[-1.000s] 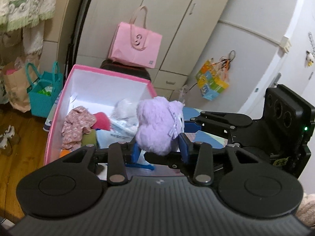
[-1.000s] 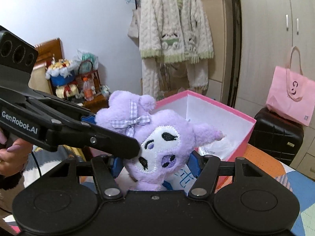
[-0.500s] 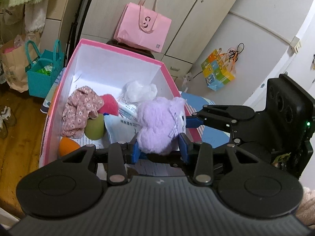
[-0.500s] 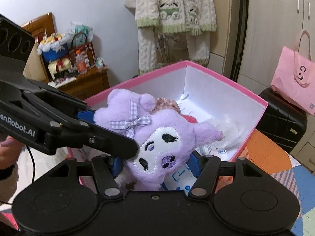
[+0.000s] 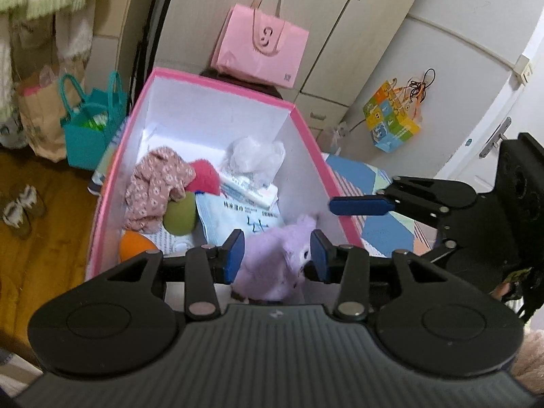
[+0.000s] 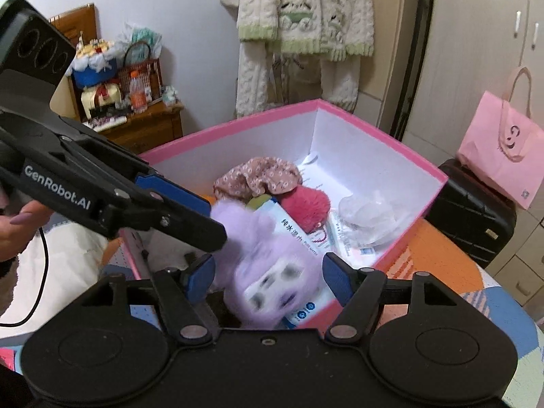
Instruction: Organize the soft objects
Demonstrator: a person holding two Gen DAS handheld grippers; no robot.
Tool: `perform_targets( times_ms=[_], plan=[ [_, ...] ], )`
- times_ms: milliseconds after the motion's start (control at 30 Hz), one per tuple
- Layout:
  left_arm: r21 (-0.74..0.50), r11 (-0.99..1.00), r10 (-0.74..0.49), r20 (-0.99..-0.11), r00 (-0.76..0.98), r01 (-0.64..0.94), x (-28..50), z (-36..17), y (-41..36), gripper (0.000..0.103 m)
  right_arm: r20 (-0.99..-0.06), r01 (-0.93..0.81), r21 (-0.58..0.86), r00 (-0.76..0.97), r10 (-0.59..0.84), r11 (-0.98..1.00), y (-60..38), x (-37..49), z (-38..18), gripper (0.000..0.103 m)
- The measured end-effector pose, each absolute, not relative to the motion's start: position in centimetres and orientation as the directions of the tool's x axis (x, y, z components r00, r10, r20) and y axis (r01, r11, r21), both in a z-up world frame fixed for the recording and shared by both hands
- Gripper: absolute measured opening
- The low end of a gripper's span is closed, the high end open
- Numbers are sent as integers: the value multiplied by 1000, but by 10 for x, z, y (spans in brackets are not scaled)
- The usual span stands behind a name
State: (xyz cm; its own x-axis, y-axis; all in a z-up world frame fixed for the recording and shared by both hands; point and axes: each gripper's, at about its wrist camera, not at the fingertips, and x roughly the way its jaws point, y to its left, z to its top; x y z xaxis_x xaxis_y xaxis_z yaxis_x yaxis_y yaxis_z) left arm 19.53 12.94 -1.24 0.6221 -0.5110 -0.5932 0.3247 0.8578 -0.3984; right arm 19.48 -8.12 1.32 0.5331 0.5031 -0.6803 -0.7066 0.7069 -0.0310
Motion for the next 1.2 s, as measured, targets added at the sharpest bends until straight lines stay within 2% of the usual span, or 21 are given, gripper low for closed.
perform_targets(
  times_ms=[300,567,633,700,800,933,1100,1200],
  plan=[
    [-342,879,-475,-572,668,332,158,11,119,46,-600,-643,47,594,537,764,-122,165,34,75],
    [-276,884,-467,-526,711,377,116,42,103,52,-548,-608,-6,666,506,794,-145,125,51,75],
    [-257,884,-467,-513,720,390,106,48,98,55,-534,-594,-15,685,496,804,-150,116,55,79],
    [-242,885,-465,-504,727,399,98,53,92,58,-519,-580,-20,702,487,814,-156,109,57,85],
    [-219,888,-459,-496,737,405,88,57,84,68,-507,-549,-28,728,462,835,-163,100,59,87],
    [-197,899,-435,-495,752,390,82,60,76,76,-517,-461,-60,773,367,886,-170,96,58,102],
    [-149,920,-389,-473,791,363,73,63,69,100,-532,-299,-192,832,157,935,-167,88,60,102],
    [-99,941,-331,-471,817,324,71,62,62,103,-527,-293,-162,833,169,942,-176,81,62,102]
  ],
)
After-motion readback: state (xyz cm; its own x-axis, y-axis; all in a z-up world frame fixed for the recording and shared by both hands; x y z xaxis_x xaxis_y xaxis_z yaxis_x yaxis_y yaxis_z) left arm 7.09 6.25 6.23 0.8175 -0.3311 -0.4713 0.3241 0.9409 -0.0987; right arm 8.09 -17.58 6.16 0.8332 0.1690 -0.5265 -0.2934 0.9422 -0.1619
